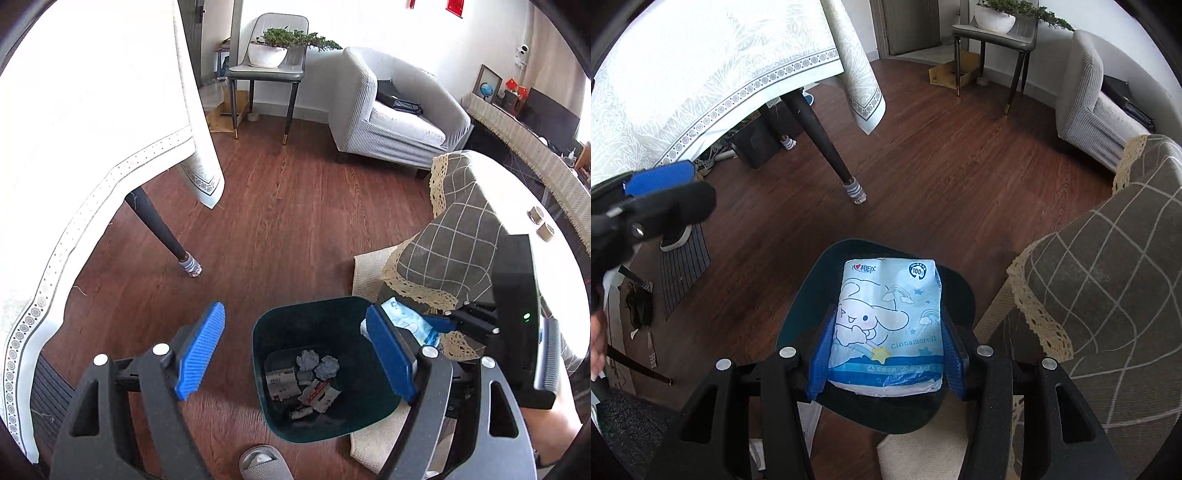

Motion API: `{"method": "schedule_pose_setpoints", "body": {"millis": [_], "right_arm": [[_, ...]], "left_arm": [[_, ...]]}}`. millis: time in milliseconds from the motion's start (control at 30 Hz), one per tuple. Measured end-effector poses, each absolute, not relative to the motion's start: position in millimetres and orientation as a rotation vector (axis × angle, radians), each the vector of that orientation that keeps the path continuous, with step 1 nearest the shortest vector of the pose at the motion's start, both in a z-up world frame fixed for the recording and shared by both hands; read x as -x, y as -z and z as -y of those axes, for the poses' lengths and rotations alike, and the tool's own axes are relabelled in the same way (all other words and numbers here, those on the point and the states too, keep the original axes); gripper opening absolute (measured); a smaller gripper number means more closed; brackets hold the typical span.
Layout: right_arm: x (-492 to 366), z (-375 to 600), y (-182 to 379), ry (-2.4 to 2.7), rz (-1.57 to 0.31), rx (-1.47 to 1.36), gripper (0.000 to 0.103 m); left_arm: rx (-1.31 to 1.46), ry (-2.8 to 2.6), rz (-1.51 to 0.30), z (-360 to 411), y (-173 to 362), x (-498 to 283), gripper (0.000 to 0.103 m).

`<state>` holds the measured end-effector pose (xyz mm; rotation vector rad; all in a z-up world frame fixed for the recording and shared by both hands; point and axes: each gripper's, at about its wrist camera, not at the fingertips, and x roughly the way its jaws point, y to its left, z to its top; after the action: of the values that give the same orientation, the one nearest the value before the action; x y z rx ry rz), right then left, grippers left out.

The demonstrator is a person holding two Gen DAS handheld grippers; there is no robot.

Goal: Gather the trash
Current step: 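Open the right tool to drop the wipes package into the bin, then move both tools back over the table toward the cardboard tape cores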

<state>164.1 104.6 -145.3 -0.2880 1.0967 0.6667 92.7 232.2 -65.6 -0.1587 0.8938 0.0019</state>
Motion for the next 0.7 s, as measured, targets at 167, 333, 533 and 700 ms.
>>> {"method": "schedule_pose_setpoints", "body": {"millis": [167, 333, 533, 700], "right_arm": [[-163.1, -107.6, 154.3, -0.660, -1.111, 0.307, 0.055], [-159.8, -105.8, 152.7, -0.661, -1.106, 0.313, 0.069], [-157.7, -92.4, 138.3, -0.664, -1.072, 0.289, 0.070], [-155.1, -84.2, 121.2, -0.686, -1.032, 0.252, 0.070]], "left_arm": [[0.179, 0.019, -0.841, -230.7, 46.3, -89.3, 0.072], [0.170, 0.042, -0.802, -224.2, 34.8, -87.2, 0.061], [0.157, 0.064, -0.777, -215.1, 24.3, -88.4, 0.056], [0.157, 0.074, -0.742, -208.9, 10.6, -86.7, 0.056]]}}
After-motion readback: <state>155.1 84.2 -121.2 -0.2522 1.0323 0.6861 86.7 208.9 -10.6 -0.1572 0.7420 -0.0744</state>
